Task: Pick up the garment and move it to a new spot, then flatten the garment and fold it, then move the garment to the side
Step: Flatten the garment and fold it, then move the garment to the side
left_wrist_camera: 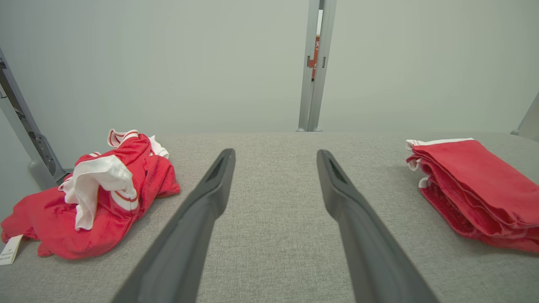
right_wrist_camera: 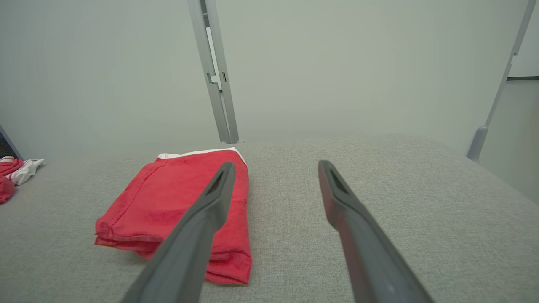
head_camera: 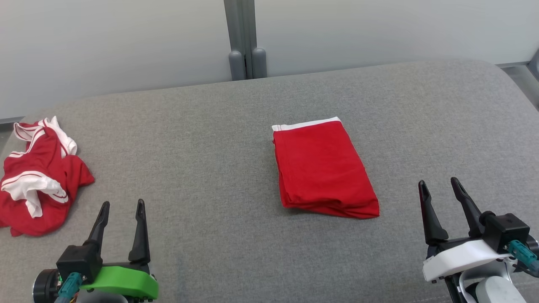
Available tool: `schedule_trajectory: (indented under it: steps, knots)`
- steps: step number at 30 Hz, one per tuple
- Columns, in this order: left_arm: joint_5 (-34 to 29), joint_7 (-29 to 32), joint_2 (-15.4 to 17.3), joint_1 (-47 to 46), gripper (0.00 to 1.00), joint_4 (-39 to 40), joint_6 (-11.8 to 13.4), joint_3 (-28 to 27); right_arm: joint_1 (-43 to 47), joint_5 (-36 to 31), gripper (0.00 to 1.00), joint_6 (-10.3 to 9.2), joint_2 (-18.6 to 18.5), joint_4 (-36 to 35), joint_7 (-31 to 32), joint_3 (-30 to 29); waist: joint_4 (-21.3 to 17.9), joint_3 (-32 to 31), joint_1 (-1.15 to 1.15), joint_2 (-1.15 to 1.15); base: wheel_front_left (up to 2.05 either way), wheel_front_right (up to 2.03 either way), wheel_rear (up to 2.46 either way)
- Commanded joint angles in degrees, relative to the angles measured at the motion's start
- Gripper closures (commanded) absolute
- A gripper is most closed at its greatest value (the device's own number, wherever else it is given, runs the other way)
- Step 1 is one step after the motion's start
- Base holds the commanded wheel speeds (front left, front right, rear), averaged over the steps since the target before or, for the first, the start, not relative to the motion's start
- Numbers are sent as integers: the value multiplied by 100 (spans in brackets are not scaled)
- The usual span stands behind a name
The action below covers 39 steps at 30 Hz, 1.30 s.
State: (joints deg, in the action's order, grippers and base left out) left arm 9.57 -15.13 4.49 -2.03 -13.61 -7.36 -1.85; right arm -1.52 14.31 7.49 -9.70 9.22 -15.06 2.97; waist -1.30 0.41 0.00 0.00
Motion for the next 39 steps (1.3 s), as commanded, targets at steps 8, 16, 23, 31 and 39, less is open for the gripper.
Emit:
schedule_trajectory:
  steps: [8, 16, 23, 31, 39]
  knots:
    - [-5, 5, 127, 226, 0, 99, 62, -71, 167, -52, 0, 1, 63, 21, -16, -31, 124, -99, 0, 0, 0, 0, 0]
    - [84, 81, 175, 276, 0, 230, 74, -56, 219, -160, 0, 1, 105, 74, -16, -35, 200, -131, 0, 0, 0, 0, 0]
    - [156, 98, 195, 305, 0, 297, 87, -41, 176, -179, 0, 1, 105, 161, -16, 1, 225, -143, 0, 0, 0, 0, 0]
    - [202, 103, 235, 321, 0, 312, 114, -11, 154, -182, 0, 1, 101, 204, -16, 35, 239, -151, 0, 0, 0, 0, 0]
    - [265, 129, 242, 356, 0, 346, 138, 27, 149, -149, 0, 1, 101, 245, -16, 29, 261, -142, 0, 0, 0, 0, 0]
